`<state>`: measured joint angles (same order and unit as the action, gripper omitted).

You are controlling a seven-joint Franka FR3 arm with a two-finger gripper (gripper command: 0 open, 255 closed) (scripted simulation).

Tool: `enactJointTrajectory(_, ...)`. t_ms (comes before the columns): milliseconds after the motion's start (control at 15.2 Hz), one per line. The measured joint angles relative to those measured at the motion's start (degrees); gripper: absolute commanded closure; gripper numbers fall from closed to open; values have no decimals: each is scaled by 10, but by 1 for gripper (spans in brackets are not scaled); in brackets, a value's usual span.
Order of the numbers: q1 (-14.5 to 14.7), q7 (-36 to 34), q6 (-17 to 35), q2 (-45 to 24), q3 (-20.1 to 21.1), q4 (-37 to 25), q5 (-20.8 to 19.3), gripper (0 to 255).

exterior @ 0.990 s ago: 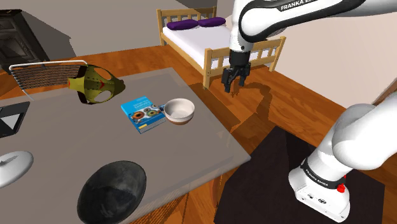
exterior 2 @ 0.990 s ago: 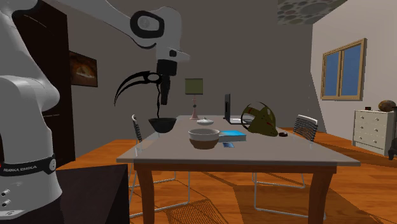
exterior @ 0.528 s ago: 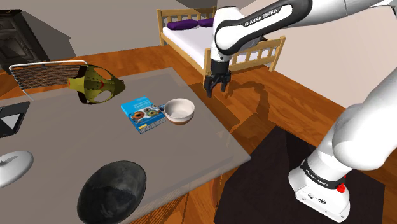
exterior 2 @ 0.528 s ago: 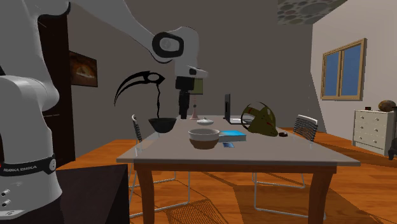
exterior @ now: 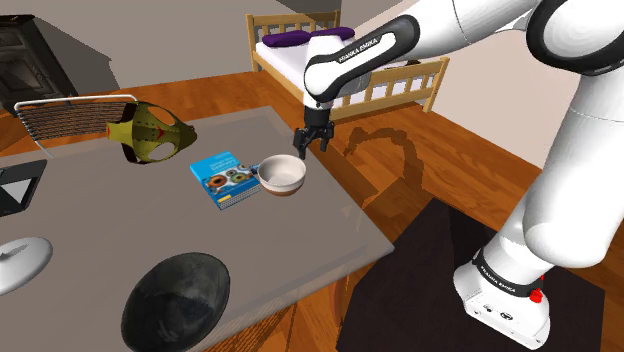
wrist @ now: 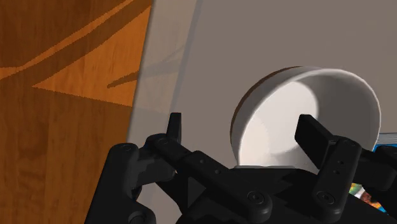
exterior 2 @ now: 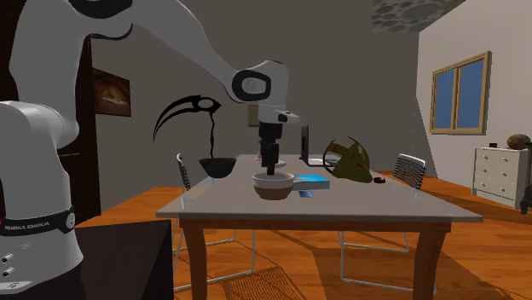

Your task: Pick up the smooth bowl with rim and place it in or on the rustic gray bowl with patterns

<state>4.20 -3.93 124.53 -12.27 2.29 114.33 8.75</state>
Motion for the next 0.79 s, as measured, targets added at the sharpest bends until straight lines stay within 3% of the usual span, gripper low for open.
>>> enactJointTrajectory(264, 3, 6, 17, -79, 5, -69, 8, 0)
enactJointTrajectory(792, 6, 9, 60, -116, 9, -64, 12, 0)
